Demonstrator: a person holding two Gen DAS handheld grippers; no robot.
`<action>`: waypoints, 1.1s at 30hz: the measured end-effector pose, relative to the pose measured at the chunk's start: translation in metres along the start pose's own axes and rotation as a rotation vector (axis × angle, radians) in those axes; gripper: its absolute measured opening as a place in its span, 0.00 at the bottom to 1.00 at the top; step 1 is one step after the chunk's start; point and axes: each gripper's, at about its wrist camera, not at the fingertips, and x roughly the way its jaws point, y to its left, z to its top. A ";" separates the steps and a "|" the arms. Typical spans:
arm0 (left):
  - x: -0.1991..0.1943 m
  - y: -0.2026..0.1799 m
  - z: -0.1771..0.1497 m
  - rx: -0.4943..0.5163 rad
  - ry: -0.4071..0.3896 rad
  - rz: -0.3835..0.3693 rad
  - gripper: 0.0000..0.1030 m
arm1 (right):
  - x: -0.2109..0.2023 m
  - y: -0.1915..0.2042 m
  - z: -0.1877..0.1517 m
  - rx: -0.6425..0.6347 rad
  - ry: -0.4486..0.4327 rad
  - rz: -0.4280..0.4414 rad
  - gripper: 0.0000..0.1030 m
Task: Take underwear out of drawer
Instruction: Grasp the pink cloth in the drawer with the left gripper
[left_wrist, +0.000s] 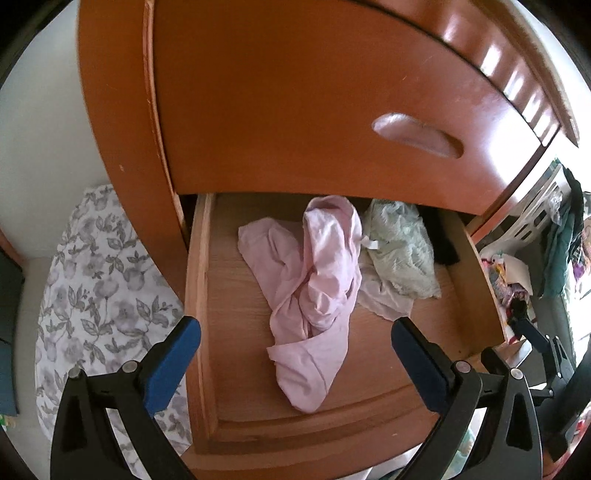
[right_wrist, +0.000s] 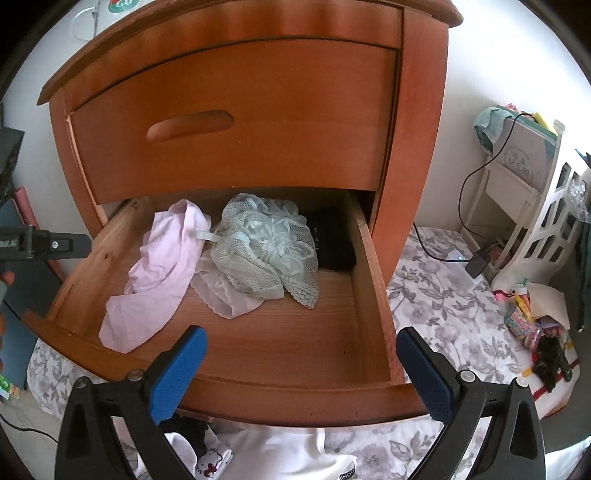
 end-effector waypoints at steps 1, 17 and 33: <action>0.003 0.001 0.002 -0.005 0.014 -0.008 0.99 | 0.001 0.000 0.000 0.000 0.001 0.000 1.00; 0.060 -0.010 0.026 0.083 0.228 0.049 0.98 | 0.010 -0.003 0.000 0.005 0.008 0.005 1.00; 0.110 -0.038 0.038 0.102 0.325 0.046 0.77 | 0.013 -0.004 0.000 0.009 0.010 0.014 1.00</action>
